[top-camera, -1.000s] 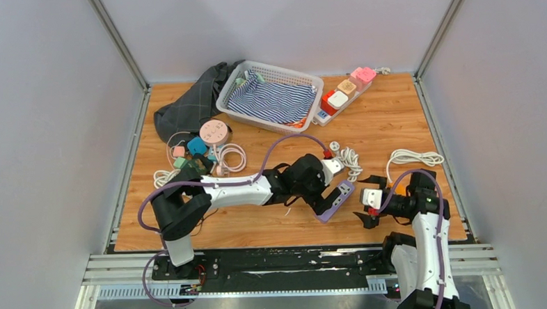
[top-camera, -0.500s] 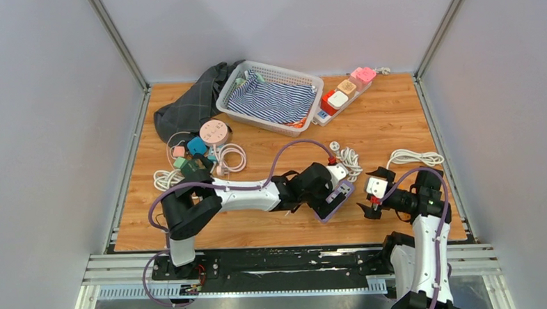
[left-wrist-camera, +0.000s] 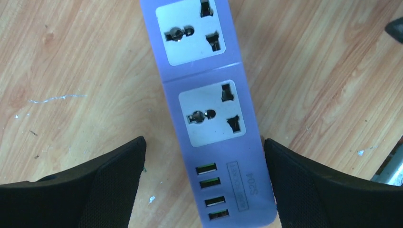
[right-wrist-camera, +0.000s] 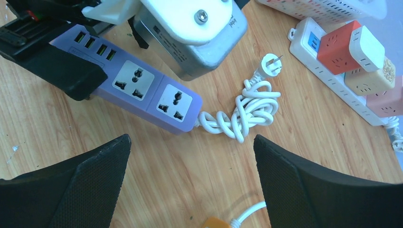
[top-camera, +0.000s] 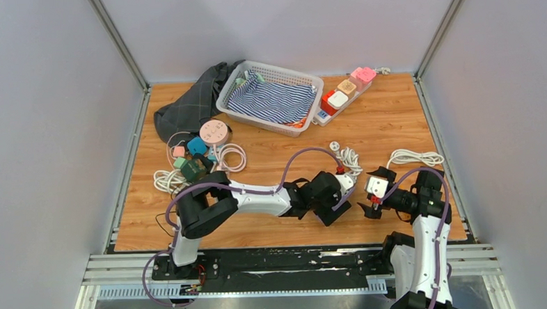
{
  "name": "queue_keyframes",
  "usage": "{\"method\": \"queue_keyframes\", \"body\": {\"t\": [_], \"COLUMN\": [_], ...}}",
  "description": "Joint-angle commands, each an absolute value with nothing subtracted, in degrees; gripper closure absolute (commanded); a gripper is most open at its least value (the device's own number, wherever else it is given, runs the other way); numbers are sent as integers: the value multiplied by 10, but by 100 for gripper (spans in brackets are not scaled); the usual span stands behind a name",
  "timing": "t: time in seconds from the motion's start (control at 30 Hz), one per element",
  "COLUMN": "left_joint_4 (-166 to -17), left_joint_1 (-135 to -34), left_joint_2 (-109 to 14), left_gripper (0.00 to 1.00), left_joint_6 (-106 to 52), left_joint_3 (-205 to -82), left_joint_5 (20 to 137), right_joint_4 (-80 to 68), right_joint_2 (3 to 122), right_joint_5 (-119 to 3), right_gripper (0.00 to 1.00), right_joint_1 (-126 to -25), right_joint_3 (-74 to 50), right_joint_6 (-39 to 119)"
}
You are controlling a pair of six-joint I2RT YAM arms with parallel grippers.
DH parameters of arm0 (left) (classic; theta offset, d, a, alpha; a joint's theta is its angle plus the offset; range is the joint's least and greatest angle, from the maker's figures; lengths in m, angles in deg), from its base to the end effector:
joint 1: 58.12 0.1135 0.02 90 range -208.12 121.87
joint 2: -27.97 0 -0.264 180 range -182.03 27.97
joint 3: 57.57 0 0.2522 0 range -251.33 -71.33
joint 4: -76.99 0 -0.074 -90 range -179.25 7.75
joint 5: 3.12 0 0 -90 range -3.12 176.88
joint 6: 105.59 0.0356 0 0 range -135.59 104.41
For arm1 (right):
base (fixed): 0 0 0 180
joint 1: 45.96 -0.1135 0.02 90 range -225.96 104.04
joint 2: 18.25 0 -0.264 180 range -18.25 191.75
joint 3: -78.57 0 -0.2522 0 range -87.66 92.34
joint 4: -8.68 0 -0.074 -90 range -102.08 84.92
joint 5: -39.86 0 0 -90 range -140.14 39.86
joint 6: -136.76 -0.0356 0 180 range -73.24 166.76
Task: Pull the plug off the socket
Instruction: Move the socket to the center of the board.
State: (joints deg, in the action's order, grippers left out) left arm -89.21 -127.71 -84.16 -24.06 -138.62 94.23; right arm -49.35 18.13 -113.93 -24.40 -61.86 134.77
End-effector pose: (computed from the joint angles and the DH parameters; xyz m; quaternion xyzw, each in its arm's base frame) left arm 0.1483 -0.3854 0.1507 0.4474 0.8061 -0.1951 0.3347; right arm 0.1149 -0.0111 0.2108 -0.5770 0.5896 0.0809 0.5594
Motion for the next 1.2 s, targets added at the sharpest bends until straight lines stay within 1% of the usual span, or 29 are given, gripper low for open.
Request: {"method": "queue_keyframes", "body": {"t": [0.0,0.03,0.1,0.13,0.2,0.27,0.3,0.57,0.77,1.03,1.17], "left_joint_4": [-890,-890,-890,-890,-890,-890,-890,-890,-890,-890,-838], "left_joint_1": [-1281,-1281,-1281,-1281,-1281,-1281,-1281,-1269,-1211,-1155,-1103], "left_joint_2": [-868,-873,-878,-880,-878,-875,-872,-828,-765,-686,-653], "left_gripper": [9,14,28,36,56,70,75,100,100,100,100], "left_joint_6": [-252,-253,-256,-257,-258,-260,-261,-280,-368,-466,-523], "left_joint_3": [-1406,-1409,-1412,-1413,-1413,-1411,-1409,-1382,-1333,-1266,-1253], "left_joint_5": [960,958,955,955,958,968,974,1012,962,1017,1030], "right_joint_4": [-495,-495,-495,-495,-496,-496,-496,-500,-502,-507,-509], "right_joint_2": [176,175,174,174,174,173,173,170,170,170,172], "right_joint_5": [-1143,-1143,-1144,-1145,-1145,-1146,-1147,-1151,-1152,-1156,-1157], "right_gripper": [0,0,0,0,0,0,0,0,0,0,0], "right_joint_1": [-233,-232,-232,-231,-231,-230,-230,-227,-225,-223,-224], "right_joint_3": [-621,-622,-622,-623,-623,-623,-623,-623,-623,-624,-624], "right_joint_6": [1341,1342,1342,1342,1343,1344,1345,1347,1349,1356,1359]}}
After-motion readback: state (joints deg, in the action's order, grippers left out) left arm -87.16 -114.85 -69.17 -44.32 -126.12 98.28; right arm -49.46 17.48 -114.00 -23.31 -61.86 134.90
